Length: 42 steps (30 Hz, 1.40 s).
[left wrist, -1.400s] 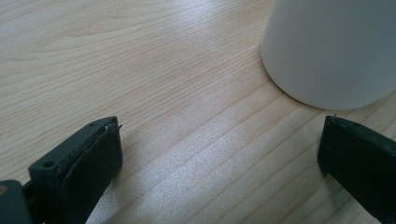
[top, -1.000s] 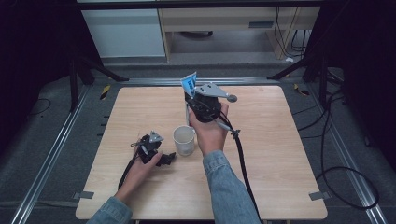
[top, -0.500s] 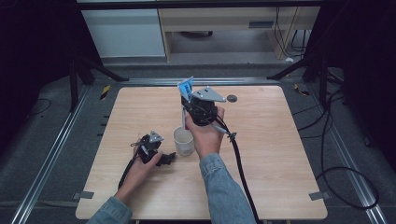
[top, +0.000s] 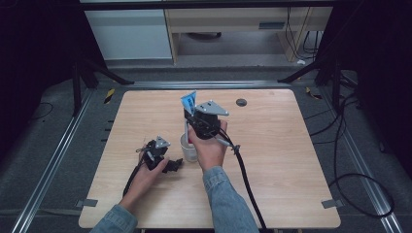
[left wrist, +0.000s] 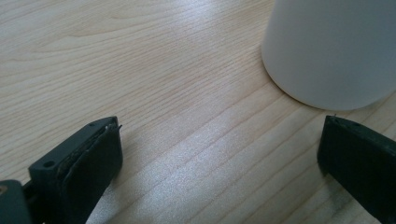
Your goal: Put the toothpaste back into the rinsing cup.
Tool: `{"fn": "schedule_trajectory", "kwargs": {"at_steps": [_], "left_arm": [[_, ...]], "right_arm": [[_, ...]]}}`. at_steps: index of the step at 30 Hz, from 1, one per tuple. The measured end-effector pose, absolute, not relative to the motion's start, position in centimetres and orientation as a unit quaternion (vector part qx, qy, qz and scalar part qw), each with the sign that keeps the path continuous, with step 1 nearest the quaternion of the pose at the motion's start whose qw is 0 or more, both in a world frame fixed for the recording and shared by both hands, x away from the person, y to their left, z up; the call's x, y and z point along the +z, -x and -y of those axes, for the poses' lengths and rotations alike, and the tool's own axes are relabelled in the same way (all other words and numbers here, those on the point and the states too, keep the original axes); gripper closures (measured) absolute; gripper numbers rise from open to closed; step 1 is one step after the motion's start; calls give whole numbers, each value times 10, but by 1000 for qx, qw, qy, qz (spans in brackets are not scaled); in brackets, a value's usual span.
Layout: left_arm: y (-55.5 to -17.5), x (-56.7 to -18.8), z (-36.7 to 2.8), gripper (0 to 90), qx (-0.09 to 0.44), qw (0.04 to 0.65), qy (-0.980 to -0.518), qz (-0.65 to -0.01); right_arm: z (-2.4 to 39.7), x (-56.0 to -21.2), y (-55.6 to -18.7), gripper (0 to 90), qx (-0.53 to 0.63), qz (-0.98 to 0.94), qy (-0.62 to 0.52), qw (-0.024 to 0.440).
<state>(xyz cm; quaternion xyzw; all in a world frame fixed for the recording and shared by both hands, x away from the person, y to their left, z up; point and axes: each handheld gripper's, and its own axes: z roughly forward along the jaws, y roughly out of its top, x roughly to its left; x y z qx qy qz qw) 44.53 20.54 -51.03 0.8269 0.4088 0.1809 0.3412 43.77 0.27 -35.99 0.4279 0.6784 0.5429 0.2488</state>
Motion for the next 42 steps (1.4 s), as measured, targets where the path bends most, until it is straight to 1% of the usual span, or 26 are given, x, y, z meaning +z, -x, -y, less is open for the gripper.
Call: {"fn": "schedule_trajectory", "kwargs": {"at_steps": [30,42], "left_arm": [[-446,-510,-206,0,181,340,-828,-407],[-446,-510,-206,0,181,339,-829,-406]], "right_arm": [[-1,-400,-435,734,534,-680,-449,227],[-1,-409,-435,733,537,-674,-458,218]]}}
